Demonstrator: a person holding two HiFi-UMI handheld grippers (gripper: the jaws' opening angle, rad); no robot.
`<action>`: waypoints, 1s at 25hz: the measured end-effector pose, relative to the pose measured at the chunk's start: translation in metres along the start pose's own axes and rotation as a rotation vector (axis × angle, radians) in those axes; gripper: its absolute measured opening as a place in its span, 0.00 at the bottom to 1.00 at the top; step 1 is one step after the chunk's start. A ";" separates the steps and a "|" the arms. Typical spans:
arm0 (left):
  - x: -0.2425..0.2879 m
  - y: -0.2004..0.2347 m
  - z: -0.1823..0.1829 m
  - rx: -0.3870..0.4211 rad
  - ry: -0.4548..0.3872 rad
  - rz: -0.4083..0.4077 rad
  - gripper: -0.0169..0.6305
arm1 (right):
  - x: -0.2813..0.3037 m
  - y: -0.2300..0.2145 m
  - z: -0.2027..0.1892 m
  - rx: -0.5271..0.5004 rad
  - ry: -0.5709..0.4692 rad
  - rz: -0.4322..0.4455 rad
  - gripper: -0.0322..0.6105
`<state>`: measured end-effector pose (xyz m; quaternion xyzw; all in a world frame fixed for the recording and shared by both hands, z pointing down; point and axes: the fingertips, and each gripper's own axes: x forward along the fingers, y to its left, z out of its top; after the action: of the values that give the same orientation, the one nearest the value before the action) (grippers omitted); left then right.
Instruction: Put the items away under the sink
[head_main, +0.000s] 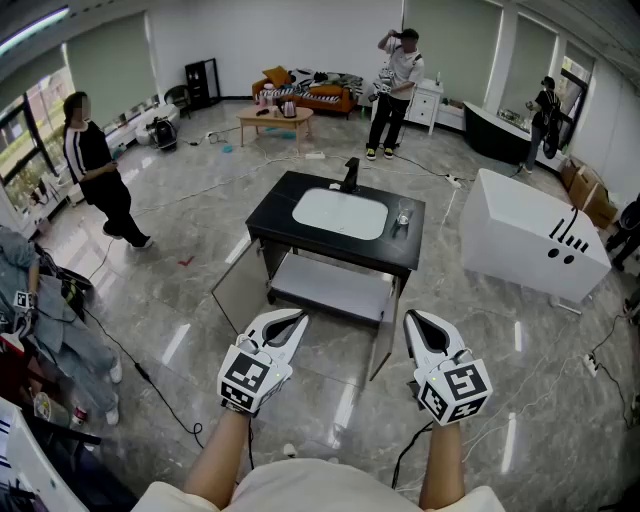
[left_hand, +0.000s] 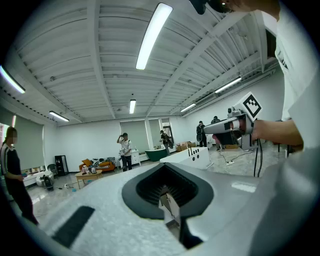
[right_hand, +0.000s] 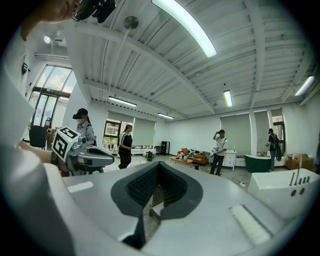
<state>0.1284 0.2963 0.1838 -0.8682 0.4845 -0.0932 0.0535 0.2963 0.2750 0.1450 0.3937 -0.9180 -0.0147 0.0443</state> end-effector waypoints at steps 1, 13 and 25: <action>-0.001 0.003 0.000 -0.003 -0.001 0.003 0.03 | 0.002 0.002 0.003 -0.002 -0.008 -0.004 0.06; 0.007 0.009 0.006 0.013 -0.014 -0.027 0.03 | 0.006 0.004 0.006 0.026 -0.048 -0.016 0.06; 0.009 0.004 0.012 0.045 -0.005 0.031 0.03 | 0.012 0.004 -0.004 0.138 -0.073 0.168 0.06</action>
<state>0.1319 0.2864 0.1723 -0.8594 0.4955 -0.1010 0.0755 0.2859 0.2689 0.1506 0.3169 -0.9476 0.0378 -0.0151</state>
